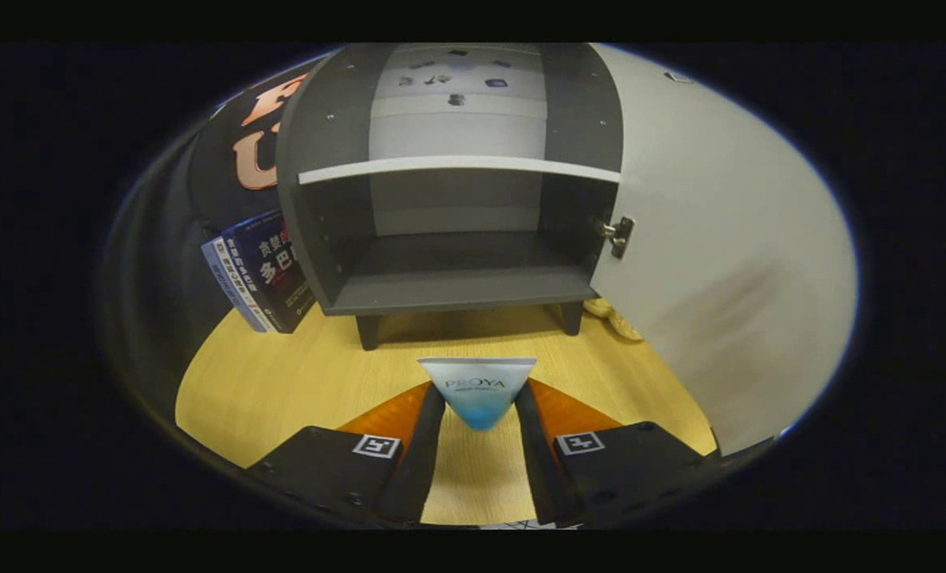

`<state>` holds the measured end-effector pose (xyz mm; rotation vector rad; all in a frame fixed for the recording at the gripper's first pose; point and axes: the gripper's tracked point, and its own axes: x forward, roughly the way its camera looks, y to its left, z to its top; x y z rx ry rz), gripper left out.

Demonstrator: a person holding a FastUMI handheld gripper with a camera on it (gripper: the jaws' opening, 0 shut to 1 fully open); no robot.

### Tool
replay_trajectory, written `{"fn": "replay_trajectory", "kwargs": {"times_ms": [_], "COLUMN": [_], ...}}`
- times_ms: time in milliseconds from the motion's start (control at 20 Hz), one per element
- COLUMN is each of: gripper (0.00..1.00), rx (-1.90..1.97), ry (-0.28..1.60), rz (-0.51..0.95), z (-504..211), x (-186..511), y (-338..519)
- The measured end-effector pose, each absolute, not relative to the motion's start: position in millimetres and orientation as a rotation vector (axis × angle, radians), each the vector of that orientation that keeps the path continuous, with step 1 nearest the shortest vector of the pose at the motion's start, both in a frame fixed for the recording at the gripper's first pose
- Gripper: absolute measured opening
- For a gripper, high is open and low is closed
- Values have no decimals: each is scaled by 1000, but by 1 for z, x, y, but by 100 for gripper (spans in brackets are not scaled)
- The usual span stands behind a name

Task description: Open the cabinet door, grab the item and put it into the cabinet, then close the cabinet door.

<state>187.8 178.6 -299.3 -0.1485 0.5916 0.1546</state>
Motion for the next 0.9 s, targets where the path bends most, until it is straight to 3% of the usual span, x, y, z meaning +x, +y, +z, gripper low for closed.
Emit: {"fn": "replay_trajectory", "kwargs": {"times_ms": [500,900], "gripper": [57,57], "rx": [-145,-108], "ry": [405,331], "rz": [244,262], "z": [-130,-60], "x": [235,289], "y": [220,242]}}
